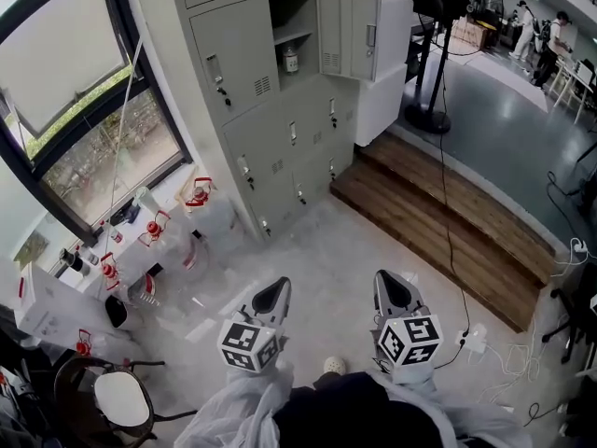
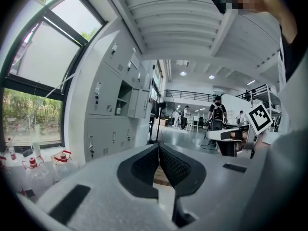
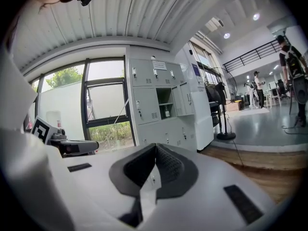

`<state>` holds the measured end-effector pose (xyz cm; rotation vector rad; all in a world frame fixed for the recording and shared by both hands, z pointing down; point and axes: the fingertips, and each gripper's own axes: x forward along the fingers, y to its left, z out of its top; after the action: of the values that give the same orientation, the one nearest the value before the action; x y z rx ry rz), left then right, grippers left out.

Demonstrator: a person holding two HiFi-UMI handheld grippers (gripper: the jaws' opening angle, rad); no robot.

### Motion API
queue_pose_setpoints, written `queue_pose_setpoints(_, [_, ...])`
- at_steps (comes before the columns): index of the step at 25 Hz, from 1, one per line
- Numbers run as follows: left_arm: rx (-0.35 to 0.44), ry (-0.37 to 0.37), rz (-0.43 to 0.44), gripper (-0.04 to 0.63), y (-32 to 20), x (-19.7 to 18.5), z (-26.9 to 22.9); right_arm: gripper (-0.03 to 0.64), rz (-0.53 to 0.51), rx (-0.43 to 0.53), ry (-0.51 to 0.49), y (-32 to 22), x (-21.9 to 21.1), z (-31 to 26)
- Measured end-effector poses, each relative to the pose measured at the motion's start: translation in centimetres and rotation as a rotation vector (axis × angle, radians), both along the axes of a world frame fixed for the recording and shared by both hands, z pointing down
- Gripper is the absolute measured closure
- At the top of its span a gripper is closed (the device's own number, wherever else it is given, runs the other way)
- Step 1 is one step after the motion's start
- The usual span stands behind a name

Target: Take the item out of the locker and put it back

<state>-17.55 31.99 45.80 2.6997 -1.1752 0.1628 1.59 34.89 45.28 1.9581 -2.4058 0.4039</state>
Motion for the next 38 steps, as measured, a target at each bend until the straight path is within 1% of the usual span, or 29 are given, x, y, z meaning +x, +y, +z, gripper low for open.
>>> queue_pose_setpoints(1, [0.004,-0.001,-0.003,0.586,-0.6,0.3,0.0,0.617,-0.004,0.011,0.0,-0.6,0.3,-0.1])
queue_pose_setpoints(3, [0.011,-0.001,-0.012,0.586,-1.7,0.8,0.1,0.571,-0.018,0.034,-0.009,-1.9,0.8,-0.4])
queue_pose_setpoints(5, [0.016,0.002,-0.026,0.586,-2.5,1.1,0.2,0.512,-0.027,0.048,-0.015,-2.9,1.3,-0.5])
queue_pose_setpoints(7, [0.019,0.001,-0.038,0.588,-3.1,1.5,0.4,0.437,-0.035,0.047,-0.011,-3.6,1.6,-0.4])
queue_pose_setpoints(8, [0.022,-0.006,-0.041,0.586,-3.2,1.6,0.4,0.394,-0.04,0.042,-0.009,-3.9,1.8,-0.3])
queue_pose_setpoints(9, [0.026,-0.017,-0.041,0.586,-3.3,1.8,0.5,0.371,-0.046,0.036,-0.008,-4.2,1.8,-0.1])
queue_pose_setpoints(11, [0.027,-0.034,-0.038,0.587,-3.3,2.1,0.8,0.353,-0.06,0.027,-0.005,-4.5,1.8,0.2])
queue_pose_setpoints(14, [0.009,-0.035,-0.035,0.586,-3.0,2.4,1.4,0.319,-0.07,0.023,0.002,-4.2,1.7,0.7])
queue_pose_setpoints(19, [-0.006,-0.044,-0.016,0.586,-2.3,2.9,2.2,0.233,-0.053,0.002,0.002,-3.4,2.1,1.8])
queue_pose_setpoints(21, [-0.016,-0.047,-0.015,0.586,-2.2,3.0,2.6,0.221,-0.049,-0.008,-0.002,-3.2,2.2,2.2])
queue_pose_setpoints(27, [-0.019,-0.069,-0.009,0.586,-3.5,3.4,3.1,0.221,-0.048,-0.017,-0.011,-4.3,2.7,2.8])
queue_pose_setpoints(32, [-0.028,-0.048,0.007,0.586,-6.9,4.6,3.5,0.221,-0.061,-0.038,0.001,-7.1,3.5,3.4])
queue_pose_setpoints(38, [-0.023,-0.039,0.031,0.586,-12.5,6.7,3.2,0.221,-0.078,-0.041,0.009,-12.1,4.5,3.0])
